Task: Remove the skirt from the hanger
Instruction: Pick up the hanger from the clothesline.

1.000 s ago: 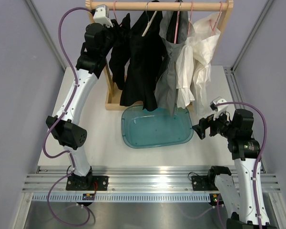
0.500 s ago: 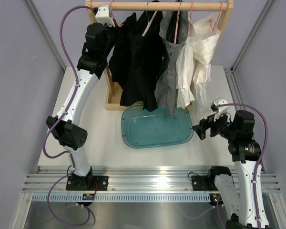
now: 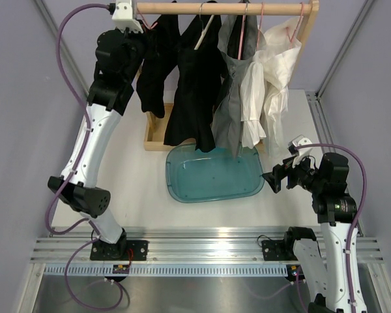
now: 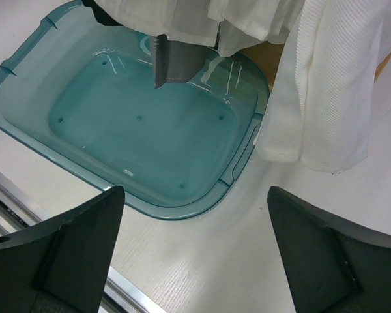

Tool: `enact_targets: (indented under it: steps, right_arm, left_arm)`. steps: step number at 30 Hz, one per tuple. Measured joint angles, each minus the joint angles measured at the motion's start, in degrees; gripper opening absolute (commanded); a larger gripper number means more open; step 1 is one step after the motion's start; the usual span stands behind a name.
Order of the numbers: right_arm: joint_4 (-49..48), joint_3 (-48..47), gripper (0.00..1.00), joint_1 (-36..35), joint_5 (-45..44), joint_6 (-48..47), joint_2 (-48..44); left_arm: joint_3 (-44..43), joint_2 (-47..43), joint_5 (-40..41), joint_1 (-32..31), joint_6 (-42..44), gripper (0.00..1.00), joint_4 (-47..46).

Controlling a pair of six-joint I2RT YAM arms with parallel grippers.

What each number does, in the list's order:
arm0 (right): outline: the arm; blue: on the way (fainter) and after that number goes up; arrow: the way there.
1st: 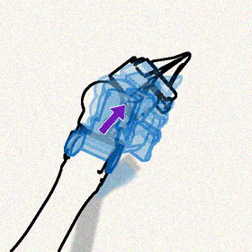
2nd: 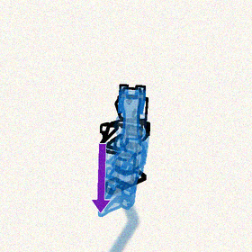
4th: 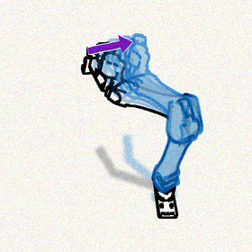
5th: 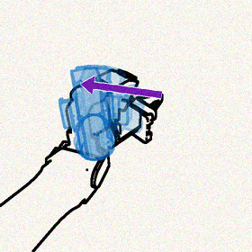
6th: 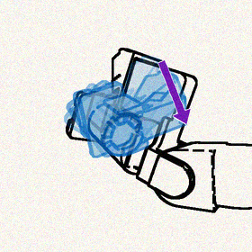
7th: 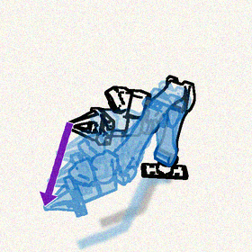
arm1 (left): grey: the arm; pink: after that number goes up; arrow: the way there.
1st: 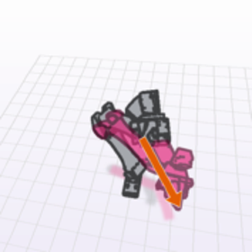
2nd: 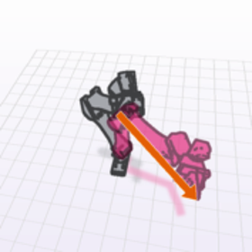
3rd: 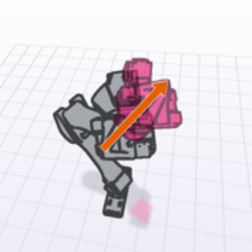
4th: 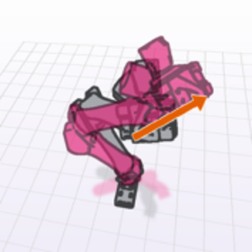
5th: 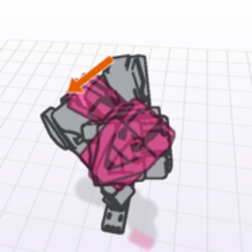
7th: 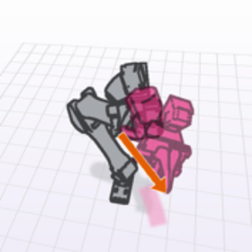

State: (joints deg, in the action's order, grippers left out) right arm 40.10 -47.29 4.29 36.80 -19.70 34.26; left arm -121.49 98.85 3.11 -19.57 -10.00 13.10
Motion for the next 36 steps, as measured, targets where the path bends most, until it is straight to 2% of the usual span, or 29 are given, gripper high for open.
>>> enact_targets:
  steps: [8,15,23,27,30,36]
  right_arm:
    - [0.55,0.07,0.99,0.00,2.95,-1.70,-0.57]
    - [5.20,-0.42,0.99,0.00,8.17,-6.60,0.59]
    - [16.90,-9.97,0.95,0.00,14.25,-15.58,10.23]
    - [20.52,-14.38,0.92,-0.81,15.30,-18.01,14.23]
    - [21.97,-15.93,0.90,-5.22,13.90,-18.16,16.06]
    - [22.69,-20.68,0.87,-23.28,8.85,-14.38,19.30]
  left_arm:
    - [10.10,-10.14,0.70,0.00,2.54,0.00,1.84]
    - [24.63,-21.35,2.34,0.00,2.93,0.00,6.71]
    - [44.65,-41.83,0.81,0.00,0.24,0.00,14.91]
    - [53.59,-53.96,-3.15,0.00,-2.27,0.00,18.51]
    - [58.36,-61.29,-8.37,0.00,-3.56,0.00,21.55]
    - [65.26,-67.98,-26.77,-0.02,-6.67,0.00,20.55]
